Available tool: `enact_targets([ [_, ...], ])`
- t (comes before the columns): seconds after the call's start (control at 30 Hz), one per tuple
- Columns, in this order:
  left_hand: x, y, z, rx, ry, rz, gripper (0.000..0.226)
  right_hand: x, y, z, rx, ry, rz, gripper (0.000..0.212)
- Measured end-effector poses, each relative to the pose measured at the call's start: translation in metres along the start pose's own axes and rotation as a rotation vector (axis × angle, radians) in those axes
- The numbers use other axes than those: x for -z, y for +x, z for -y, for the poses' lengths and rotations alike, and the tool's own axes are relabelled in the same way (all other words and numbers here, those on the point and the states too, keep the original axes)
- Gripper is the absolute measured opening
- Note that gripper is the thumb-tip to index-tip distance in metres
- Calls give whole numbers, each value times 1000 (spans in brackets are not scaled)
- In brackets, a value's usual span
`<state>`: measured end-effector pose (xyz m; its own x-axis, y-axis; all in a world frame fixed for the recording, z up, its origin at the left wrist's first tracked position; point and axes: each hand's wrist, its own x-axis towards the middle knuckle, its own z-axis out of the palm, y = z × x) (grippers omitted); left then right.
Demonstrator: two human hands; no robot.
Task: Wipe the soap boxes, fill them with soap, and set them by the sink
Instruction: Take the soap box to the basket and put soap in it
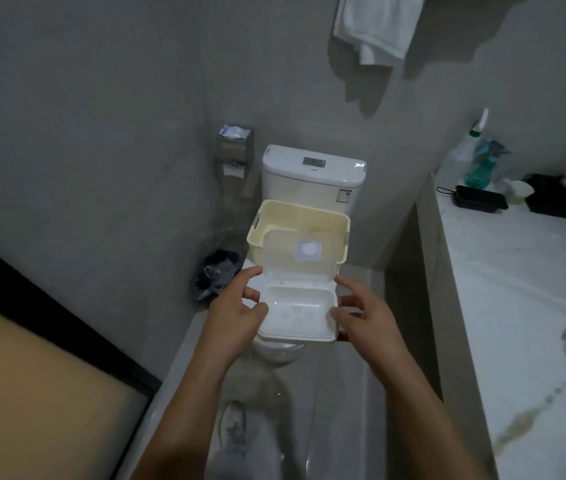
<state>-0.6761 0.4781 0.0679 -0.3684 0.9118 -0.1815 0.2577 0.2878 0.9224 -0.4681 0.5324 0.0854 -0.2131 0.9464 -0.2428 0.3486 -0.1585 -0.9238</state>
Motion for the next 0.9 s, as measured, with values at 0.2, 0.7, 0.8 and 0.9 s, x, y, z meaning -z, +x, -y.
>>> enact_targets([
  [0.2,4,115,3,-52,96,93,57,-22,86,5,-55,27,-120,55],
  [0.7,-15,292,84,-10,265,310,57,-89,225,-49,-199,-133,-253,58],
  [0.8,-38,307,115,55,268,324,55,-97,246,-79,-293,-164,-248,56],
  [0.9,-60,318,149,95,272,326,53,-106,270,-116,-345,-220,-225,55],
])
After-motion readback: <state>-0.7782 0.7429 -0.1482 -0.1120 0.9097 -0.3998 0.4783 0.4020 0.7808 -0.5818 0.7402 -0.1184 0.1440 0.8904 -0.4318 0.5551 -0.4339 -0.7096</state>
